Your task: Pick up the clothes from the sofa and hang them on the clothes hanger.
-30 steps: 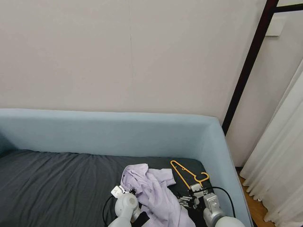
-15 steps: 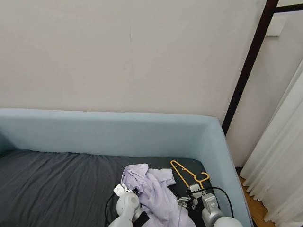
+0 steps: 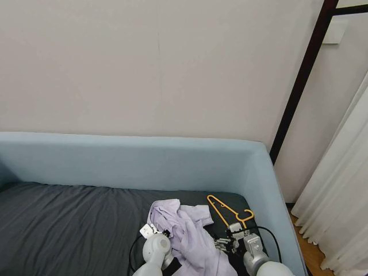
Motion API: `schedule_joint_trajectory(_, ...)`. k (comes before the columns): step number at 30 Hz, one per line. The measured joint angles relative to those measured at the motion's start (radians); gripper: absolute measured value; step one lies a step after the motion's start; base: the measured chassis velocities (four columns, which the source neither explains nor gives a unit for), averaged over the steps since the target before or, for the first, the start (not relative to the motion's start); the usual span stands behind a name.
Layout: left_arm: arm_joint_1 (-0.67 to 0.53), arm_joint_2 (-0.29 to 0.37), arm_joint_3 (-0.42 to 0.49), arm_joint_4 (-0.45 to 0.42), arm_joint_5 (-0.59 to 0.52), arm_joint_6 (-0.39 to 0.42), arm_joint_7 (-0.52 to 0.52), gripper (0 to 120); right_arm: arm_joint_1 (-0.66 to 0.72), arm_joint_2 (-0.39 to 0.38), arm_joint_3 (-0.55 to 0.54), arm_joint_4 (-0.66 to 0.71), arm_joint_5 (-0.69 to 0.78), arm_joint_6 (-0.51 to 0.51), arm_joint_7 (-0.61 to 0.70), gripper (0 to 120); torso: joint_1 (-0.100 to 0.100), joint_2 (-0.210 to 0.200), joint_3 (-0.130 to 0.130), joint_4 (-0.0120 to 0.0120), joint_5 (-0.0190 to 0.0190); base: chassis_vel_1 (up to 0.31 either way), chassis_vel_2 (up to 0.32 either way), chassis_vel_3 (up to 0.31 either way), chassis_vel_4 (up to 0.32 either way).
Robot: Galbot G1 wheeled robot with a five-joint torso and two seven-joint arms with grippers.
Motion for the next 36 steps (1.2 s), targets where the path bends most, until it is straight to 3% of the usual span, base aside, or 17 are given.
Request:
schedule_joint_trajectory(8, 0.116, 0.000, 0.031, -0.113, 0.002, 0.013, -0.007, 0, 0.145, 0.061, -0.025, -0.082, 0.106, -0.010, -0.056, 100, 0.000, 0.000, 0.000, 0.0004, 0.0000, 0.000, 0.000, 0.000, 0.000)
schedule_joint_trajectory(10, 0.144, 0.000, 0.058, -0.141, -0.001, 0.020, -0.007, 0, 0.224, 0.103, -0.048, -0.153, 0.155, -0.026, -0.084, 100, 0.000, 0.000, 0.000, -0.0004, -0.0002, 0.000, 0.000, 0.000, 0.000)
schedule_joint_trajectory(12, 0.171, 0.000, 0.070, -0.163, -0.002, 0.023, -0.007, 0, 0.319, 0.172, -0.089, -0.246, 0.209, -0.056, -0.120, 100, 0.000, 0.000, 0.000, -0.0002, -0.0002, 0.000, 0.000, 0.000, 0.000)
schedule_joint_trajectory(13, 0.171, 0.000, 0.070, -0.163, -0.002, 0.023, -0.007, 0, 0.319, 0.172, -0.089, -0.246, 0.209, -0.056, -0.120, 100, 0.000, 0.000, 0.000, -0.0002, -0.0002, 0.000, 0.000, 0.000, 0.000)
schedule_joint_trajectory(17, 0.204, 0.006, 0.074, -0.189, -0.002, 0.028, -0.003, 0, 0.499, 0.317, -0.203, -0.465, 0.237, -0.101, -0.256, 100, 0.000, 0.000, 0.000, -0.0001, 0.0016, 0.000, 0.000, 0.000, 0.000)
schedule_joint_trajectory(19, 0.212, 0.011, 0.076, -0.191, 0.001, 0.028, -0.002, 0, 0.542, 0.354, -0.232, -0.529, 0.229, -0.104, -0.288, 100, 0.000, 0.000, 0.000, 0.0003, 0.0012, 0.000, 0.000, 0.000, 0.000)
schedule_joint_trajectory(22, 0.221, 0.031, 0.102, -0.193, 0.003, 0.028, 0.004, 0, 0.635, 0.467, -0.286, -0.727, 0.188, -0.106, -0.370, 100, 0.000, 0.000, 0.000, 0.0011, -0.0018, 0.000, 0.000, 0.000, 0.000)
schedule_joint_trajectory(23, 0.221, 0.031, 0.102, -0.193, 0.003, 0.028, 0.004, 0, 0.635, 0.467, -0.286, -0.727, 0.188, -0.106, -0.370, 100, 0.000, 0.000, 0.000, 0.0011, -0.0018, 0.000, 0.000, 0.000, 0.000)
schedule_joint_trajectory(26, 0.220, 0.053, 0.130, -0.194, 0.004, 0.028, 0.008, 0, 0.664, 0.555, -0.285, -0.901, 0.146, -0.099, -0.414, 100, 0.000, 0.000, 0.000, -0.0006, -0.0010, 0.000, 0.000, 0.000, 0.000)
schedule_joint_trajectory(36, 0.235, 0.090, 0.146, -0.214, -0.001, 0.031, 0.010, 0, 0.683, 0.726, -0.253, -1.216, 0.029, -0.051, -0.520, 100, 0.000, 0.000, 0.000, 0.0000, -0.0003, 0.000, 0.000, 0.000, 0.000)
